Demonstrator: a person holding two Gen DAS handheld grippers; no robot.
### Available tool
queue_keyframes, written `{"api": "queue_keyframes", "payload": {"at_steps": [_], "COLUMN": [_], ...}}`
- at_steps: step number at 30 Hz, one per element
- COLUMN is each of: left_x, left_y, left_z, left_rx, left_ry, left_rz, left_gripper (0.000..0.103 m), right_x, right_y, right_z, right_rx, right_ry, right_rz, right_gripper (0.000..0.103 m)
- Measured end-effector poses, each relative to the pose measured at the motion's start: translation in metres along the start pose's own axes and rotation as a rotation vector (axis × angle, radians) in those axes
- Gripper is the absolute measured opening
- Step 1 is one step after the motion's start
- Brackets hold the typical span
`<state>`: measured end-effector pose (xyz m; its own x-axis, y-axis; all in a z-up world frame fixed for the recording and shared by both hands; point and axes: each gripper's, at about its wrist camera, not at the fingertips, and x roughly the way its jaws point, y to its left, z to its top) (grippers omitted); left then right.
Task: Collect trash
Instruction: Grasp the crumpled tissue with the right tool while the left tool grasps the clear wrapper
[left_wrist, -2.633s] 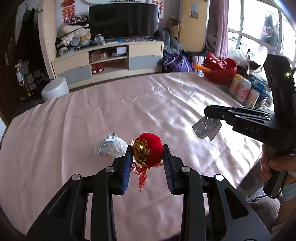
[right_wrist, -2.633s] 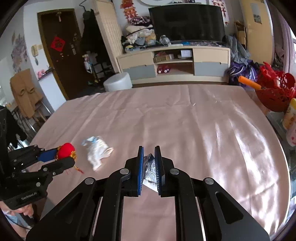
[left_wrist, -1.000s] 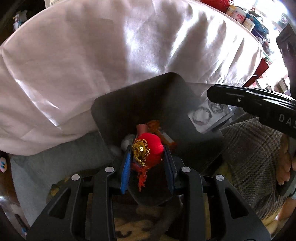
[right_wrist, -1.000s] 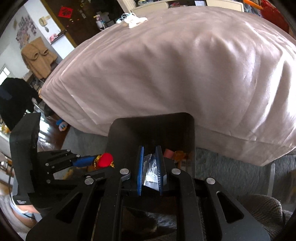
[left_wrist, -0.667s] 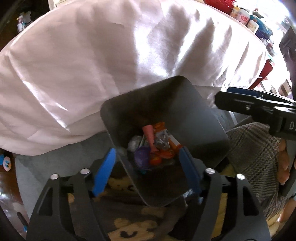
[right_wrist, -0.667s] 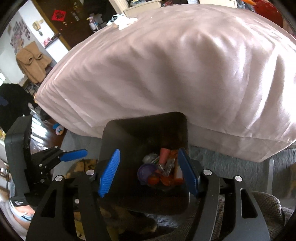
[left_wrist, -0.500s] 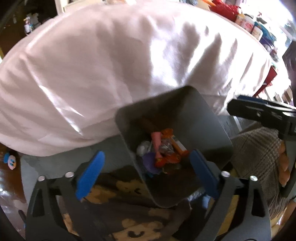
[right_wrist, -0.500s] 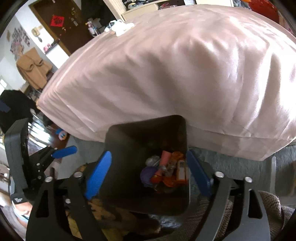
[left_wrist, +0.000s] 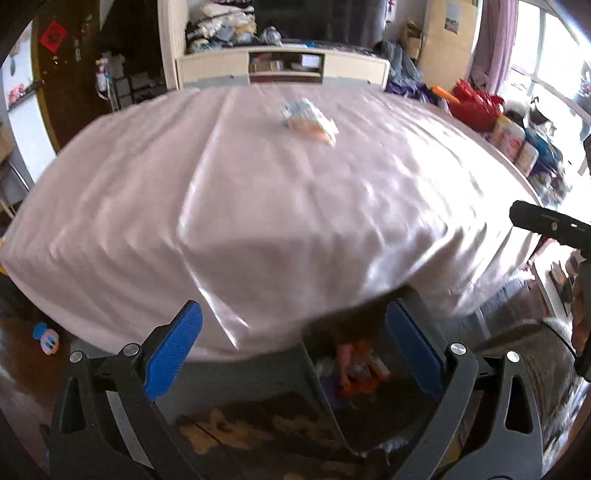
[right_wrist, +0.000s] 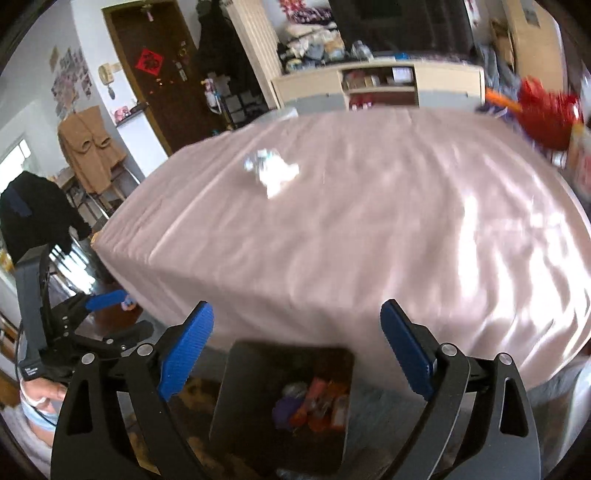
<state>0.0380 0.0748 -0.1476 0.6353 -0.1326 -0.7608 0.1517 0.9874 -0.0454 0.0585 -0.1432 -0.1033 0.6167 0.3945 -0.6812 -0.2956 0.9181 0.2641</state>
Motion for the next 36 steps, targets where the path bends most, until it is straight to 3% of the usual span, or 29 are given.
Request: {"api": "queue_keyframes", "payload": {"at_steps": [6,14,21,25,32,36], "left_x": [-0.006,0.005,0.025,0.041,0.065,0.084], "left_y": [0.015,0.043,0.06,0.062,0.06,0.054], "left_z": [0.035,0.083,0.13,0.152,0.176,0.184], "left_rx": [0.018,-0.008,0.004,0.035,0.075,0.092], "left_ry": [-0.054,-0.096,-0.11,-0.1,-0.079,-0.05], "left_rz": [0.053,0.111,0.119,0.109,0.071,0.035], "left_gripper": [0.095,0.095,0.093,0.075,0.073,0.073], "right_x": [0.014,0.064,0.116,0.145,0.182,0.193], "right_y": [0.017,0.032,0.051,0.058,0.059,0.058], "right_z": [0.034,0.07,0.096,0.109,0.119,0.117], "right_rx": [-0.068,-0.117,-0.176,-0.187,-0.193,-0.201], "right_ry": [-0.026,-0.021,0.015,0.036,0.077,0.113], "right_rz": [-0.027,-0.06,-0.035,-0.011,-0.032,-0.035], "right_gripper": [0.092,0.091,0.055,0.05,0.05,0.036]}}
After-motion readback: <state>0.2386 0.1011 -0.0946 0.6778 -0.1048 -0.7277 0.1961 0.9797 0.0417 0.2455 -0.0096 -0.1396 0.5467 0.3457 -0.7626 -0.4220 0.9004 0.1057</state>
